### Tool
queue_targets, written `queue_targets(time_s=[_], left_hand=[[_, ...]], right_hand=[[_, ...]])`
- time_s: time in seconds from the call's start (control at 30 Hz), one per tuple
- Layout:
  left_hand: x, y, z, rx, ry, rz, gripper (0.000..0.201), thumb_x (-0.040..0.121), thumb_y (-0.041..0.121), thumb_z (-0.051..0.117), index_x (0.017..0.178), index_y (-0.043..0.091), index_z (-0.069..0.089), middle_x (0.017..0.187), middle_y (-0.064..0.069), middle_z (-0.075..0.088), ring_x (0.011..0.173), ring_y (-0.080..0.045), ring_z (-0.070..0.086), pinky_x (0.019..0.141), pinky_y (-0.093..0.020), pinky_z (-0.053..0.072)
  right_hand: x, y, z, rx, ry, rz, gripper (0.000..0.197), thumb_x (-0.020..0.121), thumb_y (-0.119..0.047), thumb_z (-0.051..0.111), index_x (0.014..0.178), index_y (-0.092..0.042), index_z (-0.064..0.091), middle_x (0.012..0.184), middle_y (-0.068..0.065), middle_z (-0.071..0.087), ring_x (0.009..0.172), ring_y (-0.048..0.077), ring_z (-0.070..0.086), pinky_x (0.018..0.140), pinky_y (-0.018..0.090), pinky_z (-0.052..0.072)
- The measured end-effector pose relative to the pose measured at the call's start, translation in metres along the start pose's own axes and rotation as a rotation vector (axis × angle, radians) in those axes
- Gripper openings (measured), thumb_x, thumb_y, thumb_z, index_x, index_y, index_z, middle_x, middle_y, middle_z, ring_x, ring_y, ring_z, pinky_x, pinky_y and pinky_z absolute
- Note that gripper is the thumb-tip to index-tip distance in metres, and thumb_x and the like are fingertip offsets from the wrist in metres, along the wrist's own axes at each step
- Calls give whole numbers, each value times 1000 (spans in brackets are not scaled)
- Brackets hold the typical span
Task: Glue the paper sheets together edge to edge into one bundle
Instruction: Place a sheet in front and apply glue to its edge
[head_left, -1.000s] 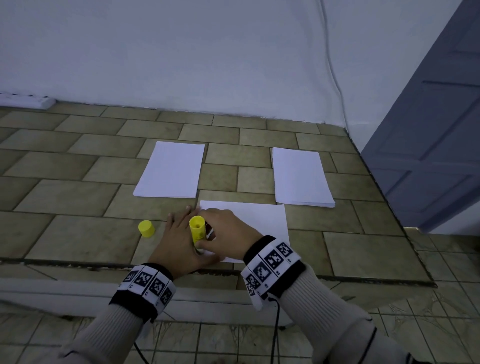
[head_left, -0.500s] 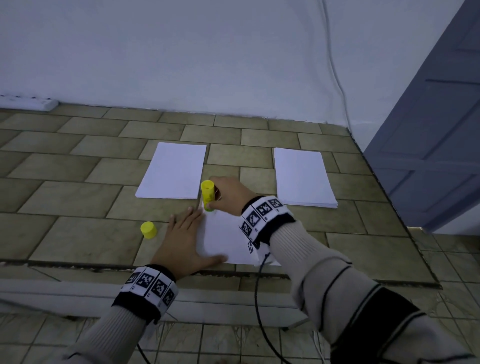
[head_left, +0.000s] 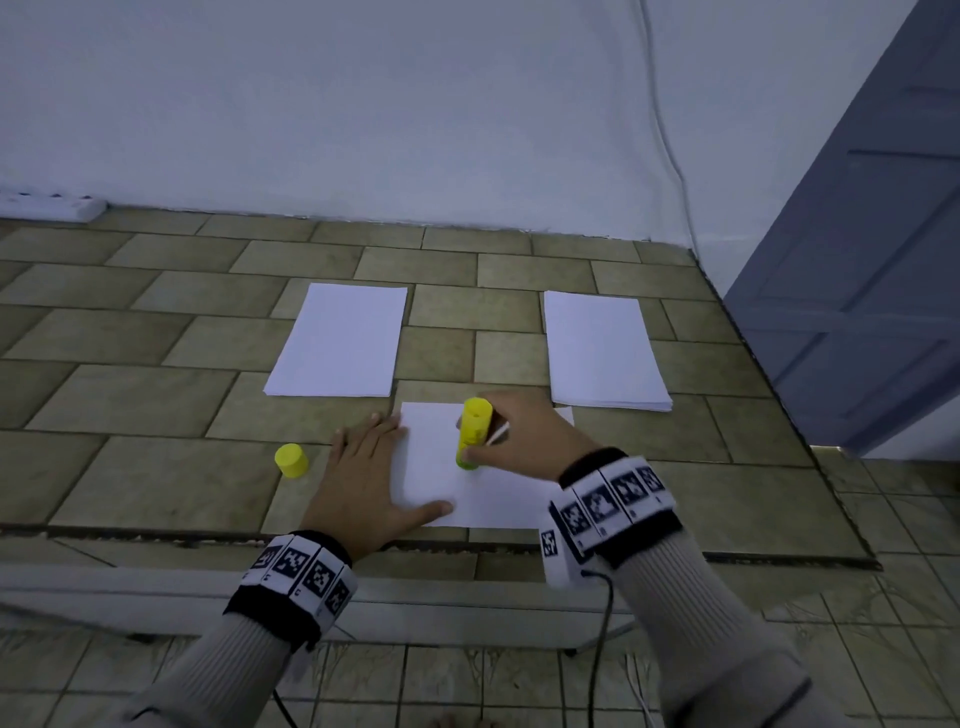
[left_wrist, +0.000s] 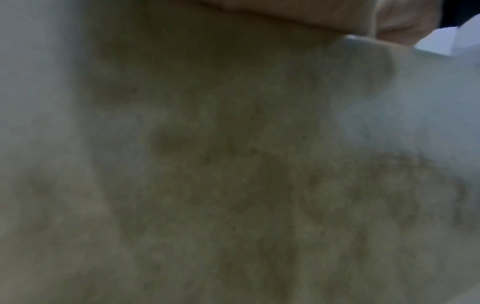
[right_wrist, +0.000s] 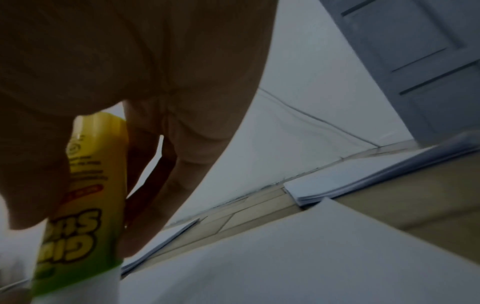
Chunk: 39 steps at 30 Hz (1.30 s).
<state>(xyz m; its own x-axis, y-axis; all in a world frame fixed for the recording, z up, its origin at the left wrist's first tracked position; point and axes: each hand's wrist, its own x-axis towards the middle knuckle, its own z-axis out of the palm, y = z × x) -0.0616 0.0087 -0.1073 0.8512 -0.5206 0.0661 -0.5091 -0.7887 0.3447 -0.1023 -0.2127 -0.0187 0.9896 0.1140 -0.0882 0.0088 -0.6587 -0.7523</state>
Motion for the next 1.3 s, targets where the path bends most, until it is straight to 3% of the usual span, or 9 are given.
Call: queue_targets(time_s=[0.37,0.63,0.87,1.03,1.1,1.23,1.3], left_hand=[[1,0,-1,33,-29,-1,132,51,104,16,148,16,32,159,1,24,149,-16,11,121,-47,1],[0,0,0,29,-28,-5,128,54,102,21,149,17,30,159,3,23,148,-15,10,121,-44,-2],[0,0,-1,38,-40,-13,130,53,102,20,150,16,27,160,3,21,149,-15,9,121,-45,-2],[0,-1,-1,51,-45,-19,132,52,103,16,151,16,26,160,2,19,149,-14,7,121,-46,-1],[0,-1,0,64,-50,-21,131,53,103,15,151,16,25,161,0,17,149,-14,5,121,-46,-1],[0,-1,0,77,-56,-13,131,54,102,13,151,15,25,161,0,17,149,-15,4,121,-46,-1],[1,-2,1,78,-63,-13,128,56,101,17,151,15,25,161,0,17,149,-15,4,121,-46,-2]], right_hand=[[-36,3,17,-55,-62,-128,24,78,-20,76,96,-11,61,96,5,63,85,17,62,78,39,55],[2,8,0,-97,-16,-80,20,77,-13,74,90,-6,61,93,9,64,86,24,62,80,46,53],[42,13,-21,-150,73,8,23,72,-15,76,76,-20,54,89,7,66,84,26,61,81,45,51],[28,18,-29,-108,117,15,18,71,-12,73,80,-6,58,86,9,68,83,26,63,78,45,52],[9,23,-32,-48,131,-18,15,71,-10,73,78,-6,60,84,8,69,82,25,64,76,42,53],[-37,38,-35,-20,128,-61,13,74,-9,78,79,-6,66,92,2,70,82,13,64,71,20,51],[-54,45,-36,5,111,-84,12,74,-8,78,78,-6,67,91,-4,68,81,12,65,71,20,52]])
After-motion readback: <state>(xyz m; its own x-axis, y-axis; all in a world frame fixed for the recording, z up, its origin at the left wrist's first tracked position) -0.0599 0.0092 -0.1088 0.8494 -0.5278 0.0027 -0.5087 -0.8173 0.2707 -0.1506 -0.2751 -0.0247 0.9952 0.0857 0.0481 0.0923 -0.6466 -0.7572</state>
